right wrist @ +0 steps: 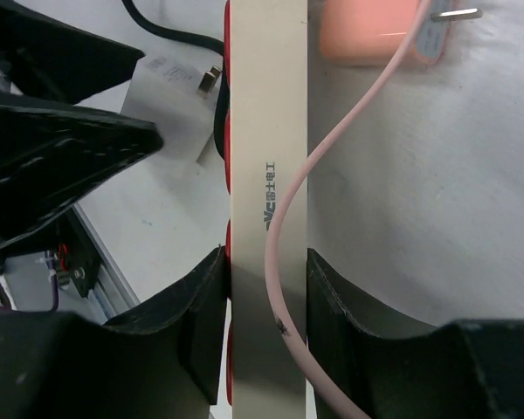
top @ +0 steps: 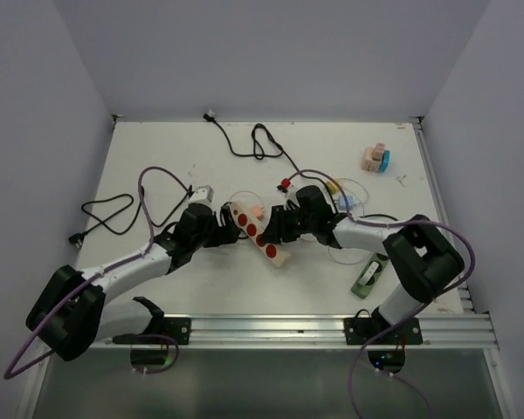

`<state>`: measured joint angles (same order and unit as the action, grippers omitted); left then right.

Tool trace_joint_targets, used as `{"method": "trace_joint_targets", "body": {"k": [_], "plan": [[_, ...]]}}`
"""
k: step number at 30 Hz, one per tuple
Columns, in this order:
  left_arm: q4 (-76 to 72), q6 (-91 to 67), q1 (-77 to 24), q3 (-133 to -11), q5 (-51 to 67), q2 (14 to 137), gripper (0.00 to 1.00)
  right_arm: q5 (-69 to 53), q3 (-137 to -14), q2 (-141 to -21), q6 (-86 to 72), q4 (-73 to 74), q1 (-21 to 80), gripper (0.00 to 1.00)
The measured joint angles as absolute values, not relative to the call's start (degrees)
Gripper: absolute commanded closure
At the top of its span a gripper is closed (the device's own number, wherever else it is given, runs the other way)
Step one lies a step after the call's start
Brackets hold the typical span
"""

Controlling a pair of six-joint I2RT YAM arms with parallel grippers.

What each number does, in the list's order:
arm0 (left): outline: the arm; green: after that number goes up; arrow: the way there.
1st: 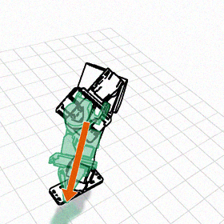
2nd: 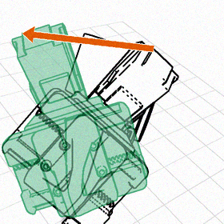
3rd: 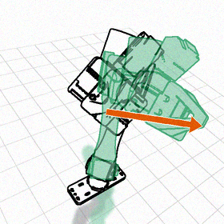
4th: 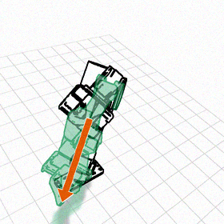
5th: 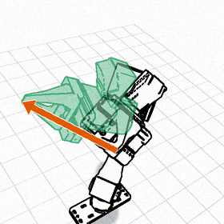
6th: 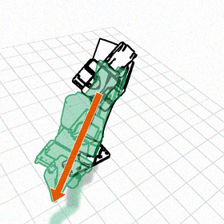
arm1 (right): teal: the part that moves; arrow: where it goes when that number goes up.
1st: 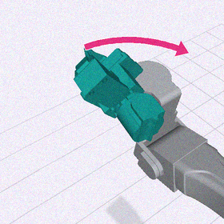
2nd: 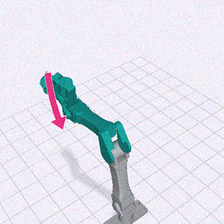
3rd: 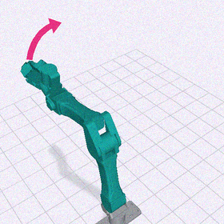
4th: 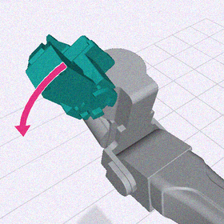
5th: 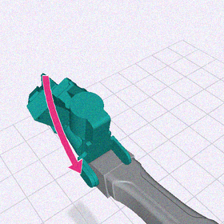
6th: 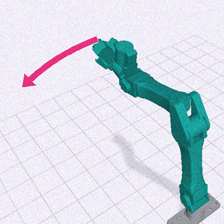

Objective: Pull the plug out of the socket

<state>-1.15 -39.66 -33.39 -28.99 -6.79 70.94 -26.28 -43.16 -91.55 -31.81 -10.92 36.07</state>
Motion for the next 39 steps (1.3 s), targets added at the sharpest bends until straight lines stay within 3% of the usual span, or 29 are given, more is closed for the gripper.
{"method": "trace_joint_targets", "body": {"k": [1, 7, 10, 11, 15, 21, 31, 39], "plan": [[-0.62, -39.83, -33.36, -28.99, -7.16, 69.49, 0.01, -26.20, -43.64, -93.03, -32.47, -11.88, 36.75, 1.00], [5.08, -39.90, -33.21, -29.19, -10.68, 58.85, 0.00, -23.59, -50.72, -100.64, -34.22, -14.74, 39.11, 0.97], [9.21, -39.81, -32.99, -30.37, -13.30, 54.61, 0.00, -21.43, -54.89, -103.85, -34.68, -15.46, 39.46, 0.82], [10.61, -39.64, -32.97, -31.14, -14.22, 53.30, 0.00, -20.45, -56.12, -104.73, -34.76, -15.44, 39.48, 0.69], [15.33, -38.30, -32.86, -35.86, -17.67, 49.63, 0.00, -17.02, -59.48, -106.37, -34.94, -14.52, 39.46, 0.35], [19.18, -34.92, -32.67, -43.83, -21.50, 49.23, 0.00, -11.11, -62.74, -104.38, -33.12, -8.16, 39.46, 0.14], [21.89, -26.26, -32.62, -52.38, -24.49, 52.27, 0.00, 12.23, -64.60, -83.57, -28.16, 12.29, 38.35, 0.01], [22.33, -20.49, -32.62, -50.96, -27.09, 51.79, 0.00, 29.67, -56.97, -67.94, -32.40, 26.74, 23.40, 0.01]]}}
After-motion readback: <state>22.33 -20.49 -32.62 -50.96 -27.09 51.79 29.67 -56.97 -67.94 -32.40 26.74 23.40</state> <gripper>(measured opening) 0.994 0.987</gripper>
